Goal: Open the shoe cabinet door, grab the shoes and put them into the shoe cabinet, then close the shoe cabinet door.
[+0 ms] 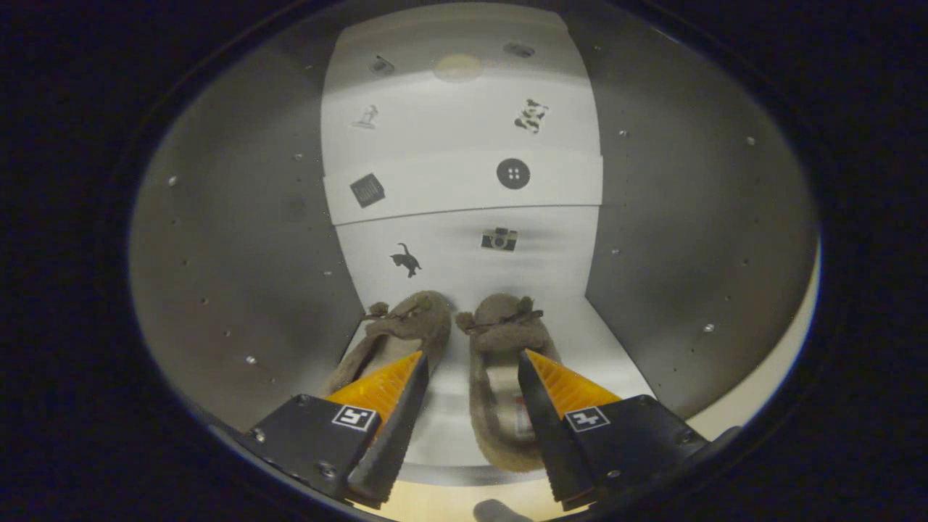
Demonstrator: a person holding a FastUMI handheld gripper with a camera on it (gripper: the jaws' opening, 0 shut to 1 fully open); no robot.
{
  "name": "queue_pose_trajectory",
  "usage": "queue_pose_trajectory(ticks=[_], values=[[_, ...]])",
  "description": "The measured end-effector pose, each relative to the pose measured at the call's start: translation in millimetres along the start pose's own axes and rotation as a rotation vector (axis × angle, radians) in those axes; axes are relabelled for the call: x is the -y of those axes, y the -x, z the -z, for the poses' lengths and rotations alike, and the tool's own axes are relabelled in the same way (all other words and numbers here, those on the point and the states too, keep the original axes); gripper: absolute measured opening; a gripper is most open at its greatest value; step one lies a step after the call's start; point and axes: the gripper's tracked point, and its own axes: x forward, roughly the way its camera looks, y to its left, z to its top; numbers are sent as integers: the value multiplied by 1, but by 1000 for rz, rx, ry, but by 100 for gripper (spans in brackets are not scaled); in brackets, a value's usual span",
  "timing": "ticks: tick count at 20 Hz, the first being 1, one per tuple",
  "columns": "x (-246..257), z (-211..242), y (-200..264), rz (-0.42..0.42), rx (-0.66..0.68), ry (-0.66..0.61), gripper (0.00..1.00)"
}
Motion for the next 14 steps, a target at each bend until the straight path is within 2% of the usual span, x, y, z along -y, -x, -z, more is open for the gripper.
queue_pose_trajectory(ticks=[5,7,9,14], values=[[-7,17,84,-47,83,95,81],[-14,31,122,-88,94,88,88],[-14,42,160,-110,98,84,100],[-8,69,255,-146,140,114,100]])
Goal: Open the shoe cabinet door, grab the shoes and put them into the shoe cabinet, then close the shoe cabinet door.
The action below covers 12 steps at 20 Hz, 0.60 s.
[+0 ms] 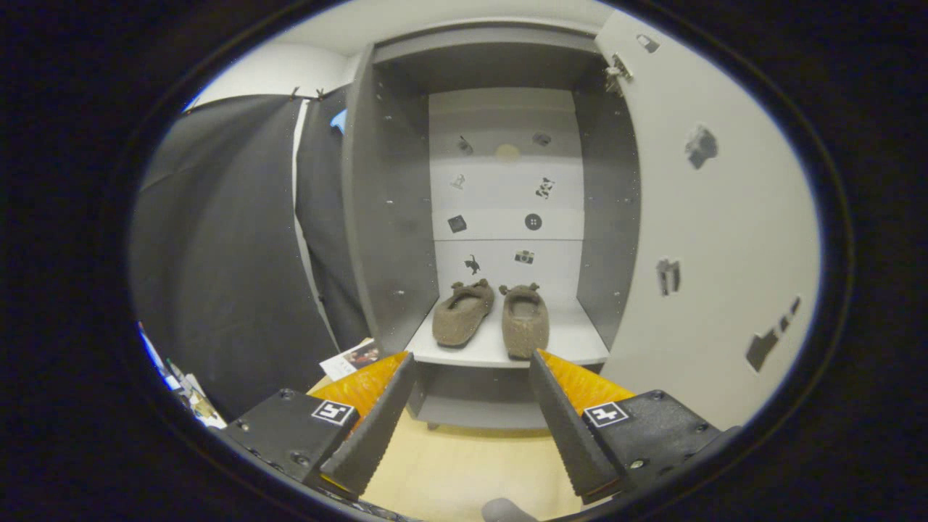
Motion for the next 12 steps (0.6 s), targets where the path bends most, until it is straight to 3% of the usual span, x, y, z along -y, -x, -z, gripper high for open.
queue_pose_trajectory(ticks=[8,12], values=[[17,12,150,24,68,-1,100],[50,27,211,70,74,-3,100]])
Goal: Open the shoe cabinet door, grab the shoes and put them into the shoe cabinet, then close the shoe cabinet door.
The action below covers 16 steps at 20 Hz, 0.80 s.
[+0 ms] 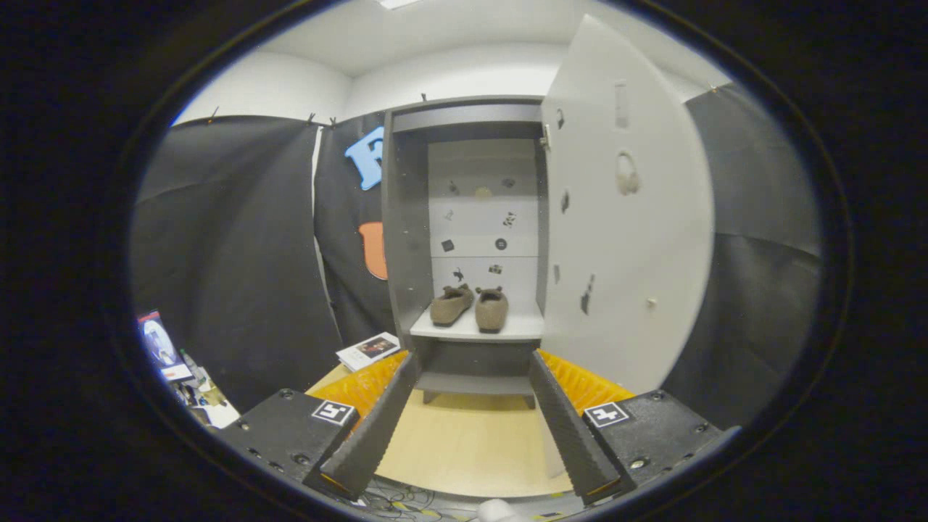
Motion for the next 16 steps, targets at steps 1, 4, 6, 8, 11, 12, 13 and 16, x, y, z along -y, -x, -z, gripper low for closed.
queue_pose_trajectory(ticks=[1,4,6,8,11,12,13,16], values=[[15,1,13,25,0,6,100],[62,3,43,101,3,-13,100],[86,6,59,120,3,-15,100],[122,8,69,176,6,-22,100],[158,9,71,210,7,-37,100],[173,8,67,221,9,-40,100],[187,8,63,228,6,-41,100],[205,-1,38,180,26,-49,100]])
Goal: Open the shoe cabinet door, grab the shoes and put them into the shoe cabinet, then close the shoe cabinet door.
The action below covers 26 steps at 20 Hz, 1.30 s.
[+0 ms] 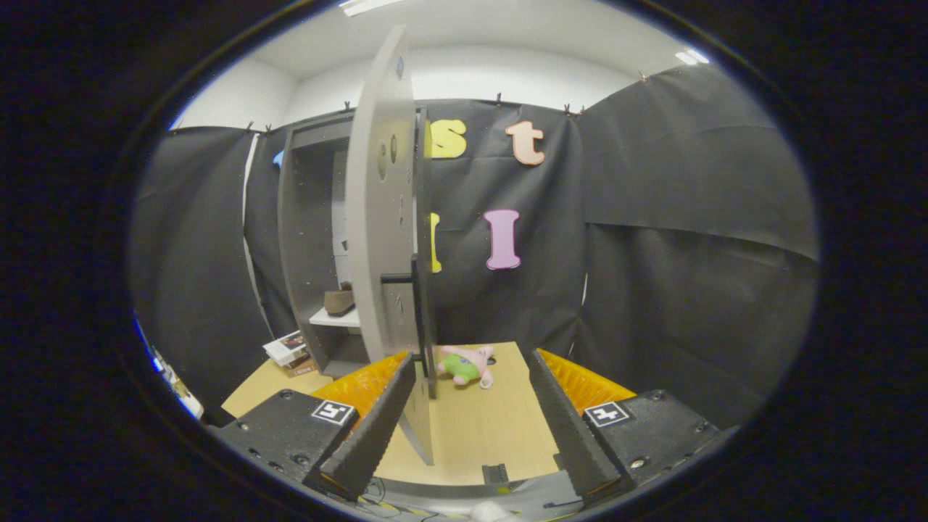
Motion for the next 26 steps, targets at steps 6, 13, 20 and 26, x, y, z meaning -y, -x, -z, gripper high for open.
queue_pose_trajectory(ticks=[6,13,20,26], values=[[8,-7,-57,-133,-13,12,100],[-13,-6,-76,-291,-53,27,95],[-61,-4,-70,-386,-55,79,93],[-117,6,-74,-321,-73,77,93]])
